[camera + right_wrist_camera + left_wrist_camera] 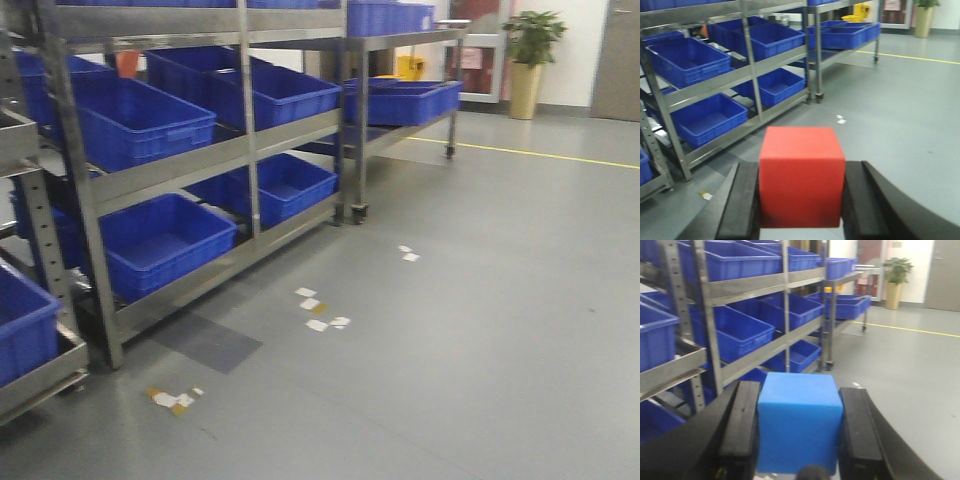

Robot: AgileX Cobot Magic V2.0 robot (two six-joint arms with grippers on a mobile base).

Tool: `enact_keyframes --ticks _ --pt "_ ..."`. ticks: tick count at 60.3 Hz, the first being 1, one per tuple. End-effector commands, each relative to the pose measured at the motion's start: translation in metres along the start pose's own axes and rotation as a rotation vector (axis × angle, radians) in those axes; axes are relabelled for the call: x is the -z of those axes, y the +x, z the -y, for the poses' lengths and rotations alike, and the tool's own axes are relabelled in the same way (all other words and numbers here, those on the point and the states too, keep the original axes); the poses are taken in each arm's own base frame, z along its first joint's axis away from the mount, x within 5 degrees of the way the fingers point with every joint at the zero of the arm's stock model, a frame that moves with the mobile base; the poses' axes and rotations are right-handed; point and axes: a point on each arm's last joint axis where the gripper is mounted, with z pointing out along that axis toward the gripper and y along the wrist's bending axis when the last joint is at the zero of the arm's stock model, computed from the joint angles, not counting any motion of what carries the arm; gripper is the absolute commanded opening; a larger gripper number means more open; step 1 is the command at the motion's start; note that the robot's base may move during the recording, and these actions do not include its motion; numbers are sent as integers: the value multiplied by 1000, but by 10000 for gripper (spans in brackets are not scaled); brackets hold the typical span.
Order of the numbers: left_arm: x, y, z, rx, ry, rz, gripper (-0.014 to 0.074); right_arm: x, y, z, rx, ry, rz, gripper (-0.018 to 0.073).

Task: Sort and place red and blue blocks on shelf
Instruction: 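Drive the base to the shelf rack of blue bins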

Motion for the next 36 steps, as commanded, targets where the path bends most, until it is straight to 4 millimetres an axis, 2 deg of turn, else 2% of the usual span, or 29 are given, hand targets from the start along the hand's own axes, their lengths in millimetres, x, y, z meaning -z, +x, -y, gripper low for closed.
enact_keyframes --ticks 1,36 --pt "1 -17 1 3 7 113 122 1 -16 -1 13 -3 108 67" --pt "1 -17 1 3 7 113 122 1 -16 -1 13 -3 108 67"
